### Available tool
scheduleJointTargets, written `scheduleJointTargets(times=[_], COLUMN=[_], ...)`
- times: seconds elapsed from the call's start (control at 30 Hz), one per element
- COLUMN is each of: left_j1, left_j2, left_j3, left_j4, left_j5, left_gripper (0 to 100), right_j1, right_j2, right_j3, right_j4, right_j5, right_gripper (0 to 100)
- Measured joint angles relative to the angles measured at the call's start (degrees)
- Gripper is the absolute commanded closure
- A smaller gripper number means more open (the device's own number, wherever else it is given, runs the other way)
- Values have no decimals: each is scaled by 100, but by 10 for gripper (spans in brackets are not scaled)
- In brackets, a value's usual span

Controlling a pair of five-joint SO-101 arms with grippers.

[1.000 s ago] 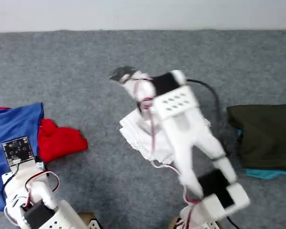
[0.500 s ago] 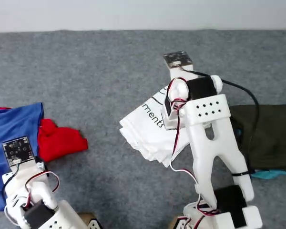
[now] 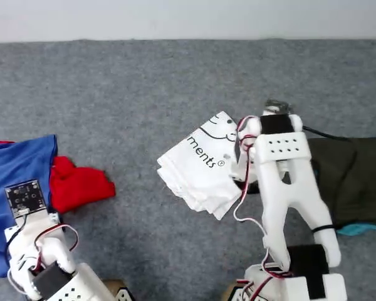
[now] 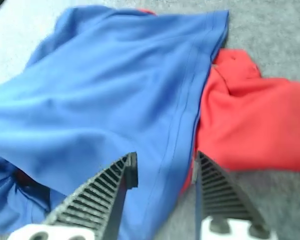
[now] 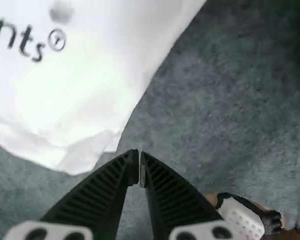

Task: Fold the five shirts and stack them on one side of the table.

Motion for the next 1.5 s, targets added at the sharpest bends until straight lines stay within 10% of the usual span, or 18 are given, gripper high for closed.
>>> scheduleJointTargets(times=[0.8, 1.5], left_j1=[0, 0], left_j2=[0, 0], left_j3=[0, 0], left_j4=[-97, -97], left_j5=[-369, -369], left_gripper=[809, 809], right_j1=[1442, -352], right_j2=[1908, -484], right_j3=[651, 809], right_j4=[-4167, -1943], right_j5=[774, -404], right_gripper=[990, 990])
